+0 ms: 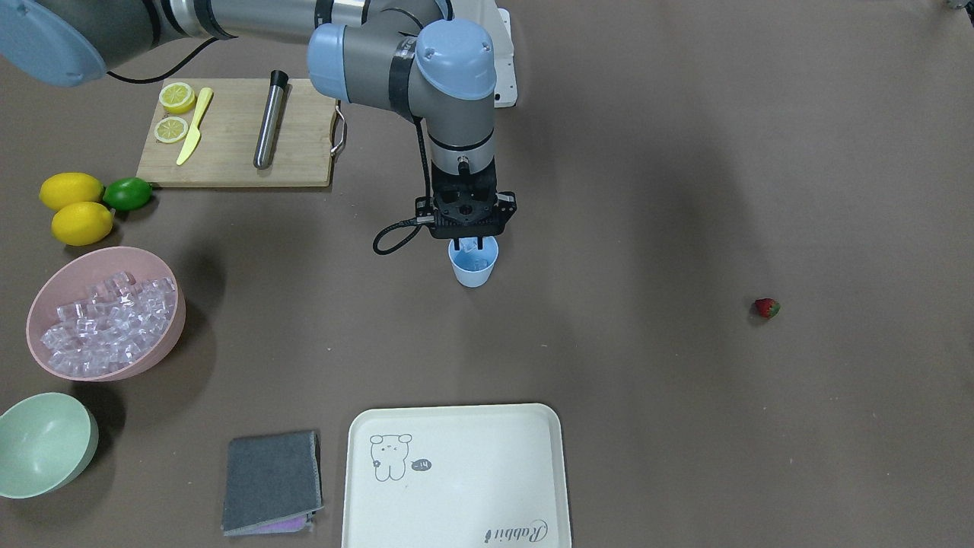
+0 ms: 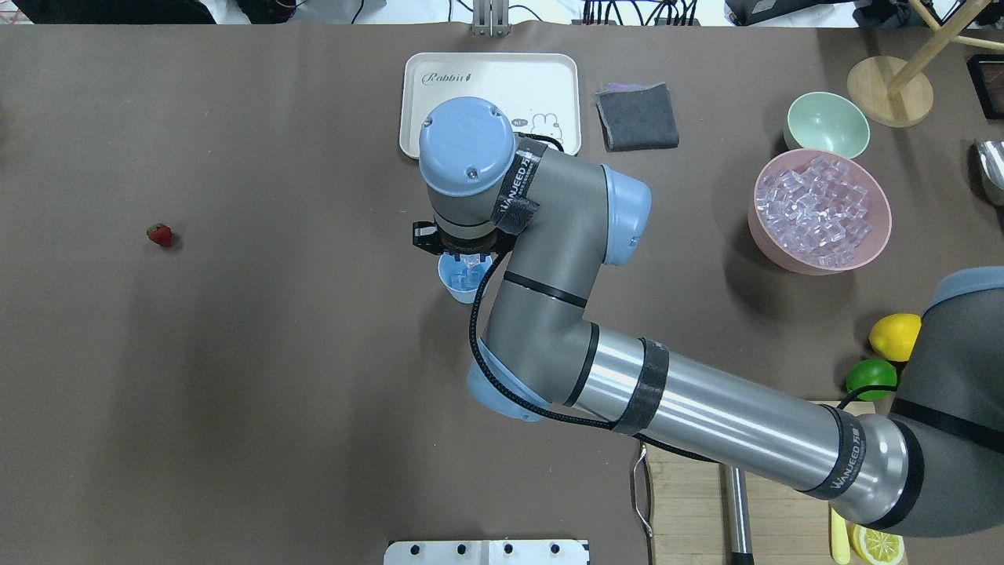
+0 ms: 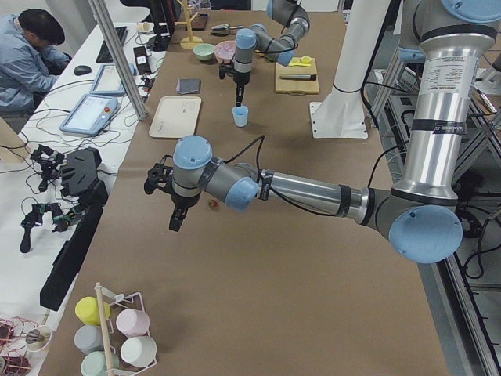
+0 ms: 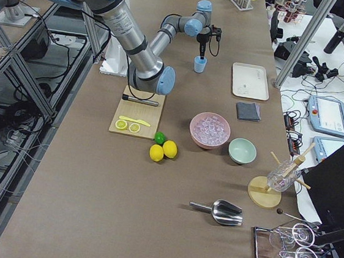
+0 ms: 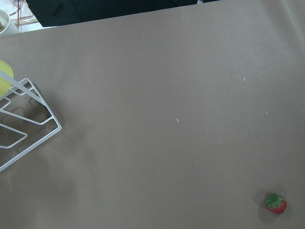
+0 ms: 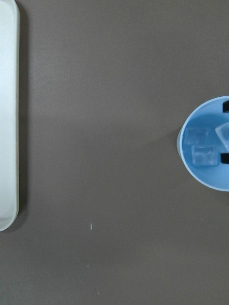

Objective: Put ice and strawberries in cup
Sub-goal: 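Open the right gripper to drop the cube into the cup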

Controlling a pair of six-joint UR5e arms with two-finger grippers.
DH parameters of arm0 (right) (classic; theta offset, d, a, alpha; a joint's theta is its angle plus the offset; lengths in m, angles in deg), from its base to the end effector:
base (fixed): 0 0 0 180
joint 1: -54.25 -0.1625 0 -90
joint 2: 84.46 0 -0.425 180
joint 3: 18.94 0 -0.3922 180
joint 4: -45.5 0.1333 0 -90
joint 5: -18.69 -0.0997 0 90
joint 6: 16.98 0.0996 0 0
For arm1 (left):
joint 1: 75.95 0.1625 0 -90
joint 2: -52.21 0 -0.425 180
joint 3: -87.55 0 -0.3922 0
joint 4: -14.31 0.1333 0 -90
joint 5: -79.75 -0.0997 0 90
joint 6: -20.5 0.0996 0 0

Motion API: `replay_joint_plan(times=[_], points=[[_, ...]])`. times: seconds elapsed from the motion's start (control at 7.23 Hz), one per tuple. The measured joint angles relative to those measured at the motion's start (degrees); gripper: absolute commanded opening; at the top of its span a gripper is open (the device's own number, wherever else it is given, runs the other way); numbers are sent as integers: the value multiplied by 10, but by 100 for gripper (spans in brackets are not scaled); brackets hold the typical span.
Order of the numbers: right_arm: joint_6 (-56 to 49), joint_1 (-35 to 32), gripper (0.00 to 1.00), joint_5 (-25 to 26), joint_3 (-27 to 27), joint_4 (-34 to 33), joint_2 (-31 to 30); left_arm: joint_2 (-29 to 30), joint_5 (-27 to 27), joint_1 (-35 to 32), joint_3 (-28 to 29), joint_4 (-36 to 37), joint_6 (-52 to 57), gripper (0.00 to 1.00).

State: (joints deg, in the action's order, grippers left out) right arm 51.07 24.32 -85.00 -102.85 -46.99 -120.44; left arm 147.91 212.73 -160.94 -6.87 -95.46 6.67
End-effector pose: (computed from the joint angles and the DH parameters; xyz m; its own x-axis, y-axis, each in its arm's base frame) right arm -0.5914 -0.4671 0.1179 0.6906 -0.0215 0.7229 -0.0868 0.9899 0.1123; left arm -0.0170 -0.5547 0.5300 0.6970 0.1842 -0.6930 0.0936 0.9348 0.3426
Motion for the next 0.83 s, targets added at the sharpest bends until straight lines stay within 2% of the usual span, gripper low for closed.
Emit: replay_joint_plan(times=[0.14, 0.28, 0.55, 0.83], points=[[0, 3, 52, 3, 2, 1, 1, 1, 0, 0, 0, 0, 0, 98], [0, 5, 67, 4, 3, 1, 3, 1, 0, 0, 1, 0, 1, 98], [0, 6, 77, 5, 9, 42, -1, 2, 0, 0, 3, 0, 1, 98], [-10, 4, 78, 5, 17, 76, -3, 2, 0, 0, 4, 0, 1, 98]])
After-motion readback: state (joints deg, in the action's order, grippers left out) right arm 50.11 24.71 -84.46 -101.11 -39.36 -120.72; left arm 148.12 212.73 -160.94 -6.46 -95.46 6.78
